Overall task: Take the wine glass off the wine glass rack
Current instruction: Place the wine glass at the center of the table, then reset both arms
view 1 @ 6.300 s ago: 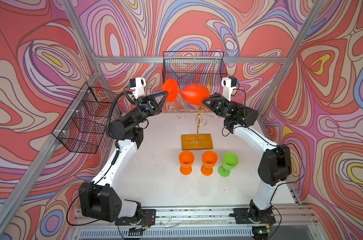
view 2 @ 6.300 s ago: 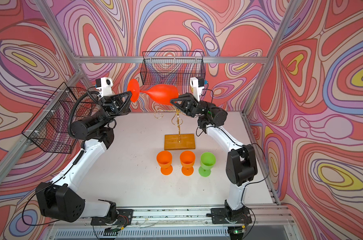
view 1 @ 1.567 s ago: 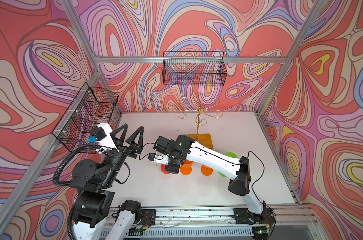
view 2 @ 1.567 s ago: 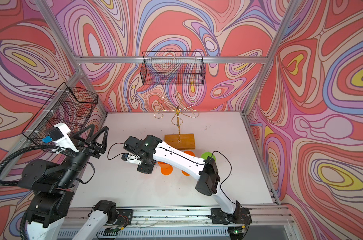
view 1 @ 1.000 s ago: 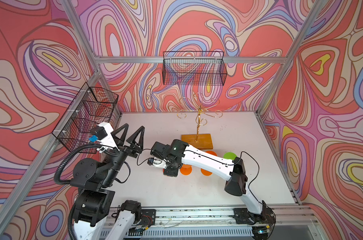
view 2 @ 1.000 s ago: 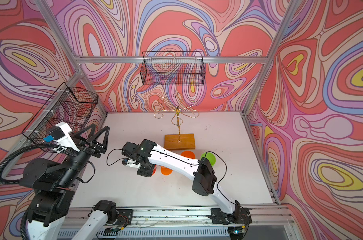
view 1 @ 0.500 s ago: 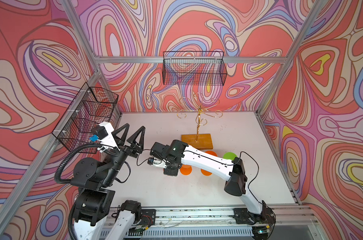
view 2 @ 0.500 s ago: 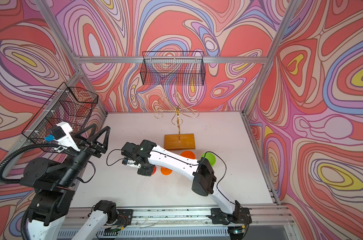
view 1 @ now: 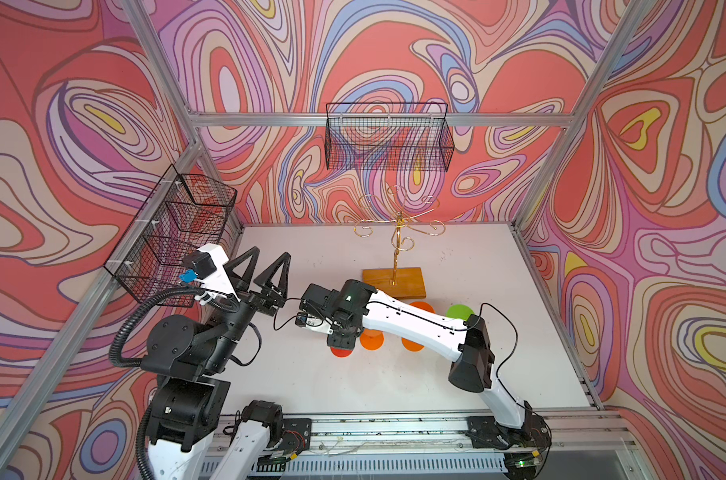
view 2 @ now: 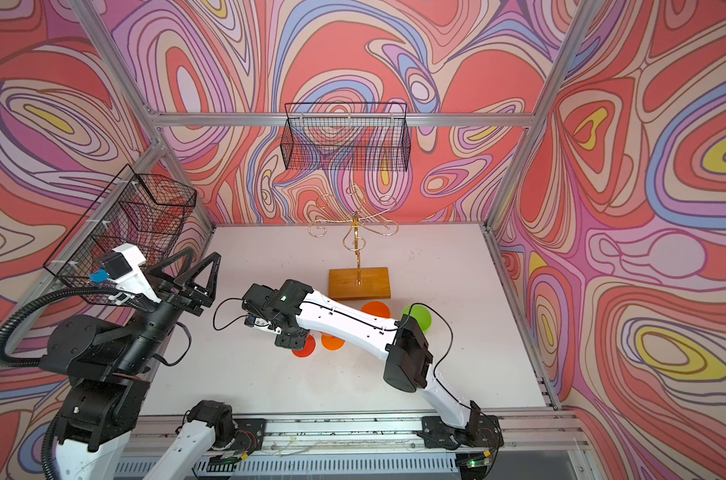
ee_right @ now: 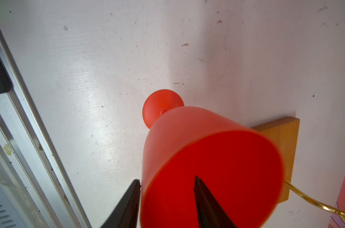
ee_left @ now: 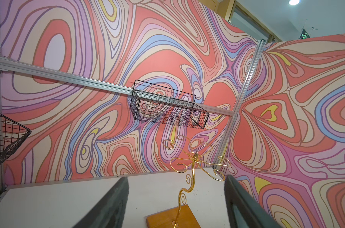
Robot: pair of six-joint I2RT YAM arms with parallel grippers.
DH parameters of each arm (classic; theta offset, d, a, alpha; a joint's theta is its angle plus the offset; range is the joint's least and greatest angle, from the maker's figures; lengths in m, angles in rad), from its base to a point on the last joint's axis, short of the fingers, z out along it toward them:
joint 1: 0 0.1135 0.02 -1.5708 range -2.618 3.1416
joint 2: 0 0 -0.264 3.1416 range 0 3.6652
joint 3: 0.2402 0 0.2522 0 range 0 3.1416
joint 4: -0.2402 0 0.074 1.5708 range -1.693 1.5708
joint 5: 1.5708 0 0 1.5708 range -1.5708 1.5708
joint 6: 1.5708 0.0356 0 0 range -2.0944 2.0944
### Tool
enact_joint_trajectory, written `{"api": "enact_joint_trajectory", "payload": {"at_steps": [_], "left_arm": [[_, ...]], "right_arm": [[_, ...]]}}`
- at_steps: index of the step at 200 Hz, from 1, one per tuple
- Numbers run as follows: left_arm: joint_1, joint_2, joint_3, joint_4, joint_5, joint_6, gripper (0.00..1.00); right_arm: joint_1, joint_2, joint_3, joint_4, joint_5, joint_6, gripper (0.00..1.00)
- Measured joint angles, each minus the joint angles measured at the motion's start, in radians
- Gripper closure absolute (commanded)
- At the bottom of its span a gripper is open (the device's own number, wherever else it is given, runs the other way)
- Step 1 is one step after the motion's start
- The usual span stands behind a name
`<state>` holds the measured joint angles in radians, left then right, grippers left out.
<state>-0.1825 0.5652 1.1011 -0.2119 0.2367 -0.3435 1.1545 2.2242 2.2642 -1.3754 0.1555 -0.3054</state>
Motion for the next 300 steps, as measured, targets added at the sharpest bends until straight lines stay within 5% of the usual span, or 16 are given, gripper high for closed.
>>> {"api": "enact_joint_trajectory", "payload": {"at_steps": [66, 160, 232, 300], "left_arm": [[0.0, 0.0, -0.006, 0.0, 0.003, 0.0, 0.25], [0.0, 0.027, -0.006, -0.001, 0.002, 0.006, 0.18], [0.0, 0.121, -0.018, -0.042, -0.127, 0.086, 0.12], [0.0, 0.216, -0.121, 0.019, -0.262, 0.127, 0.09]], "right_arm": [[0.0, -0.049, -0.012, 0.048, 0.01, 0.0, 0.43], [-0.001, -0.414, -0.237, 0.268, 0.122, -0.011, 0.4], [-0.014, -1.076, -0.842, 0.983, 0.396, -0.124, 0.3], [-0.111, -1.192, -1.223, 1.553, 0.612, -0.293, 0.3]]}}
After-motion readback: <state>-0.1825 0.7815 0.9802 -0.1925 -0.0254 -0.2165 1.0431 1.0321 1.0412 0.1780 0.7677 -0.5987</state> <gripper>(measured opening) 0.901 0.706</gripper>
